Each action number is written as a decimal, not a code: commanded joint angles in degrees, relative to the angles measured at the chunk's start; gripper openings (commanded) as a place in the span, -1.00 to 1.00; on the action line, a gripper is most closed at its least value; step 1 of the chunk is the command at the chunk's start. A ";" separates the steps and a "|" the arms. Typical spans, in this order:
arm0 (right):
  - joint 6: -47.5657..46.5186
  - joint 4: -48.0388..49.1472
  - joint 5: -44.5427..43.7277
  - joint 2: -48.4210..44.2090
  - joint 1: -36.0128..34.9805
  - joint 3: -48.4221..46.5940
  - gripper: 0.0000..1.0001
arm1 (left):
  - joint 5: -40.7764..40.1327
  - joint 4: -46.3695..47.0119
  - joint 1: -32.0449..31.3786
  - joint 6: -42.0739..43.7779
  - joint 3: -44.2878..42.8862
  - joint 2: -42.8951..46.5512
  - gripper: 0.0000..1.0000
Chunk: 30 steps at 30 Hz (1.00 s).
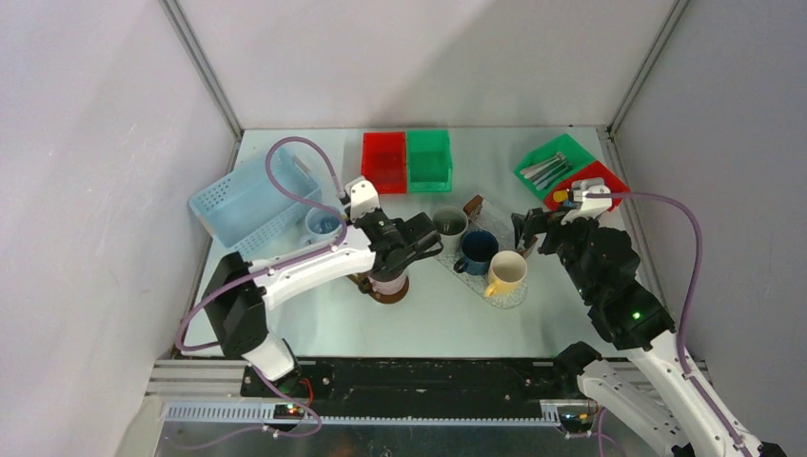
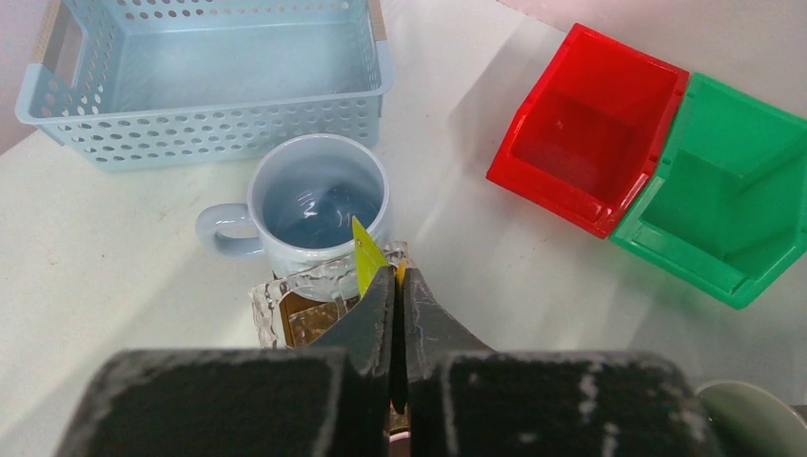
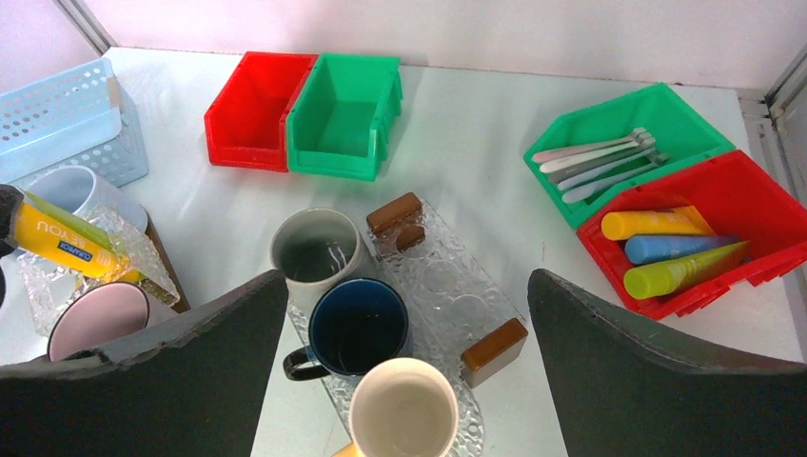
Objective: Prepare toiletry sets of a toothbrush and toothpaste on the tray
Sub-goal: Place the toothpaste in the toothpaste holder.
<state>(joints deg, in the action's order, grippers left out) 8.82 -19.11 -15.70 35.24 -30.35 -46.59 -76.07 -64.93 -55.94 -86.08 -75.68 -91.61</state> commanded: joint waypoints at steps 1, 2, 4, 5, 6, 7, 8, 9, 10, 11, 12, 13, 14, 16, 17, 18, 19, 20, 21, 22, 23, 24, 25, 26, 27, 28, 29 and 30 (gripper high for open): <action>0.78 2.29 0.40 0.35 0.24 0.34 0.99 | -2.10 0.39 0.41 -4.72 1.11 -0.62 -0.89; 0.76 2.27 0.41 0.35 0.22 0.35 0.99 | -1.96 0.54 0.53 -5.15 1.26 -0.84 -0.87; 0.78 2.31 0.49 0.38 0.20 0.36 0.99 | -1.52 0.99 0.62 -5.63 1.77 -1.14 -0.84; 0.81 2.30 0.56 0.41 0.20 0.36 0.99 | -1.29 1.44 0.64 -5.65 2.14 -1.34 -0.83; 0.79 2.31 0.65 0.50 0.25 0.38 0.99 | -1.15 1.54 0.72 -5.76 2.21 -1.44 -0.83; 0.81 2.37 0.66 0.51 0.26 0.41 0.99 | -0.93 1.73 0.70 -5.85 2.34 -1.79 -0.82; 0.87 2.35 0.74 0.59 0.27 0.37 0.99 | -0.88 1.69 0.72 -6.18 2.40 -1.93 -0.82; 0.85 2.31 0.79 0.60 0.22 0.36 0.99 | -0.71 1.57 0.74 -6.41 2.49 -2.31 -0.81; 0.81 2.37 0.84 0.57 0.23 0.36 0.99 | -0.64 1.56 0.74 -7.00 2.48 -2.41 -0.79; 0.77 2.30 0.84 0.64 0.22 0.36 0.99 | -0.41 1.51 0.79 -7.26 2.56 -2.64 -0.74; 0.77 2.28 0.87 0.69 0.21 0.42 0.99 | -0.27 1.54 0.81 -7.74 2.69 -2.71 -0.73; 0.76 2.30 0.90 0.74 0.20 0.39 0.99 | 0.06 1.66 0.83 -7.94 2.76 -2.85 -0.70; 0.76 2.28 0.95 0.78 0.25 0.37 0.99 | 0.36 1.82 0.79 -8.11 2.84 -2.86 -0.69; 0.76 2.28 1.04 0.87 0.25 0.38 0.99 | 0.72 2.05 0.81 -8.40 3.02 -2.92 -0.66; 0.80 2.35 1.03 0.85 0.23 0.36 0.99 | 0.87 2.07 0.78 -8.66 3.10 -2.97 -0.64; 0.79 2.35 1.09 0.87 0.16 0.36 0.99 | 1.13 2.15 0.81 -8.79 3.28 -2.89 -0.63; 0.82 2.38 1.15 0.88 0.18 0.36 0.99 | 1.25 2.20 0.81 -9.05 3.36 -2.88 -0.63; 0.78 2.41 1.14 0.83 0.24 0.38 0.99 | 1.60 2.14 0.78 -9.21 3.48 -2.76 -0.60; 0.72 2.45 1.22 0.87 0.22 0.41 0.99 | 1.75 2.02 0.82 -9.59 3.41 -2.68 -0.59; 0.71 2.47 1.32 0.83 0.21 0.38 0.99 | 2.08 1.72 0.78 -9.74 3.41 -2.36 -0.50; 0.65 2.49 1.30 0.80 0.20 0.41 0.99 | 2.20 1.51 0.76 -10.14 3.38 -2.13 -0.44; 0.64 2.48 1.34 0.80 0.20 0.38 0.99 | 2.37 0.91 0.84 -10.37 3.31 -1.63 -0.32; 0.61 2.49 1.43 0.79 0.27 0.36 0.99 | 2.44 0.57 0.81 -11.02 3.20 -1.37 -0.27; 0.55 2.57 1.45 0.79 0.24 0.36 0.99 | 2.53 -0.34 0.83 -11.29 2.91 -0.78 -0.14; 0.52 2.58 1.51 0.79 0.22 0.36 0.99 | 2.61 -0.80 0.86 -11.85 2.78 -0.46 -0.09; 0.50 2.70 1.53 0.79 0.27 0.36 0.99 | 2.78 -1.54 0.89 -12.06 2.54 0.30 0.00; 0.50 2.73 1.57 0.79 0.22 0.40 0.99 | 2.91 -1.79 0.89 -12.17 2.42 0.69 0.03; 0.45 2.82 1.61 0.75 0.21 0.38 0.99 | 3.33 -2.03 0.83 -12.13 2.28 1.69 0.07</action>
<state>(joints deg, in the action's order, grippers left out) 9.04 -18.68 -14.57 35.99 -30.35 -46.22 -71.72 -64.90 -55.40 -94.52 -72.51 -94.26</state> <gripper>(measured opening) 0.993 0.501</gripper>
